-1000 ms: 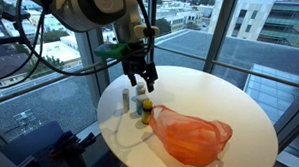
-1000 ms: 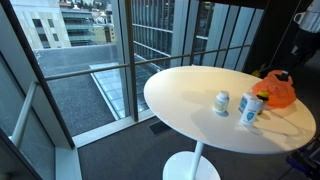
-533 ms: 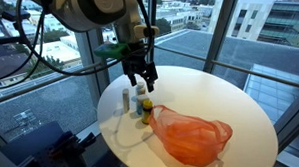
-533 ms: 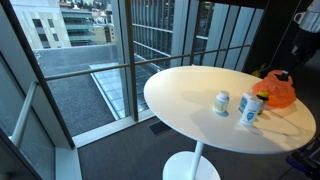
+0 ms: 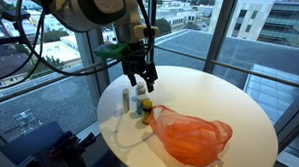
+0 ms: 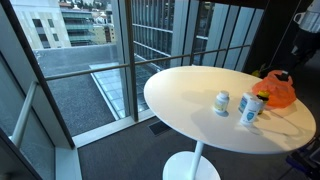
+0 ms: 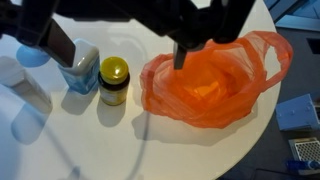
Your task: Pick up the longest white container from the table and put it in the orange plastic bag
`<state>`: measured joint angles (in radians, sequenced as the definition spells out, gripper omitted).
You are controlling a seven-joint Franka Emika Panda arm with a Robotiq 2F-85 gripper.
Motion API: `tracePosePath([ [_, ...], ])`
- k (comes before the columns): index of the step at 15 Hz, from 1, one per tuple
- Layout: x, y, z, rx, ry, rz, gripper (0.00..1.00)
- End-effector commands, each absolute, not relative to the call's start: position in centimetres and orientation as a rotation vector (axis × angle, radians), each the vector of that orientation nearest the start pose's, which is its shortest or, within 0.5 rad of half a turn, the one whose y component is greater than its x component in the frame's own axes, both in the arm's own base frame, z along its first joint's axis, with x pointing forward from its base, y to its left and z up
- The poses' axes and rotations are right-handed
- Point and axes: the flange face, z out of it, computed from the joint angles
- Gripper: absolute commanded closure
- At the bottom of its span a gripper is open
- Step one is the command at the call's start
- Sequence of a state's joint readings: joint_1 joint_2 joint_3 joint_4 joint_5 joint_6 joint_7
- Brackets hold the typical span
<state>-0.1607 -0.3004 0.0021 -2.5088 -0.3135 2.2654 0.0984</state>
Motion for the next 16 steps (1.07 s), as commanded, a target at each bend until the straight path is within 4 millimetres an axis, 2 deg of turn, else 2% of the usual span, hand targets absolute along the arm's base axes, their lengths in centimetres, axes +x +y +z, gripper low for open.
tracePosePath([
  [1,43.4,-7.3,39.8,-3.383,0.089,-0.091,0.0],
  [6,44.1,-5.1,39.2,-3.352,-0.01,-0.106,0.0],
  [11,45.4,-2.7,36.7,-3.27,-0.166,-0.098,0.0],
  [16,46.4,-1.2,34.2,-3.157,-0.314,-0.105,0.0],
])
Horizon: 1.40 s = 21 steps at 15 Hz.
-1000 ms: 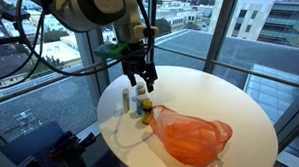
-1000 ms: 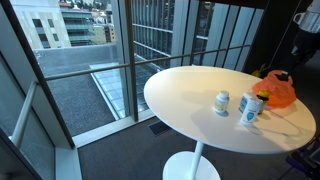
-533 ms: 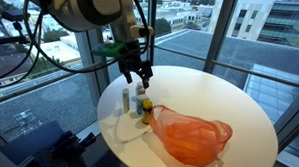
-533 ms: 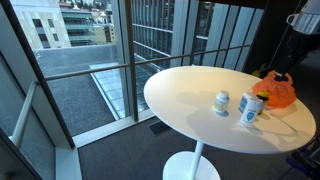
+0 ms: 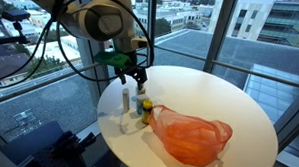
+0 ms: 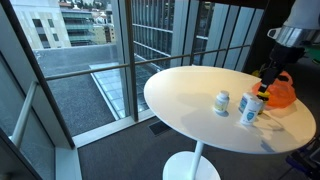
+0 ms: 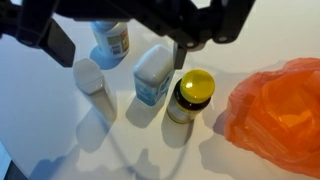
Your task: Pick up the longest white container from the table and put it in the orange plastic bag
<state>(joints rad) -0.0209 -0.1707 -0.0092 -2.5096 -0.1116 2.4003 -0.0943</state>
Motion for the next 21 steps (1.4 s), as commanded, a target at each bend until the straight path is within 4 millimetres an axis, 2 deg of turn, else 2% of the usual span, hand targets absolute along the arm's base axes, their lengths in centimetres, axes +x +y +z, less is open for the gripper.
tracePosePath([
  [1,46.5,-1.0,33.8,-3.141,-0.334,-0.1,0.0],
  [5,46.7,-0.4,32.0,-3.097,-0.398,-0.025,0.0],
  [11,46.6,0.8,29.9,-3.121,-0.459,0.063,0.0],
  [12,46.6,1.0,29.7,-3.123,-0.478,0.067,0.07],
  [13,46.6,1.3,29.5,-3.128,-0.49,0.072,0.27],
  [15,46.7,1.7,29.4,-3.143,-0.517,0.07,0.33],
  [16,46.7,1.8,29.5,-3.145,-0.53,0.071,0.4],
  [18,46.8,1.9,29.9,-3.151,-0.547,0.056,0.59],
  [21,47.0,1.4,31.3,-3.165,-0.544,0.014,0.81],
])
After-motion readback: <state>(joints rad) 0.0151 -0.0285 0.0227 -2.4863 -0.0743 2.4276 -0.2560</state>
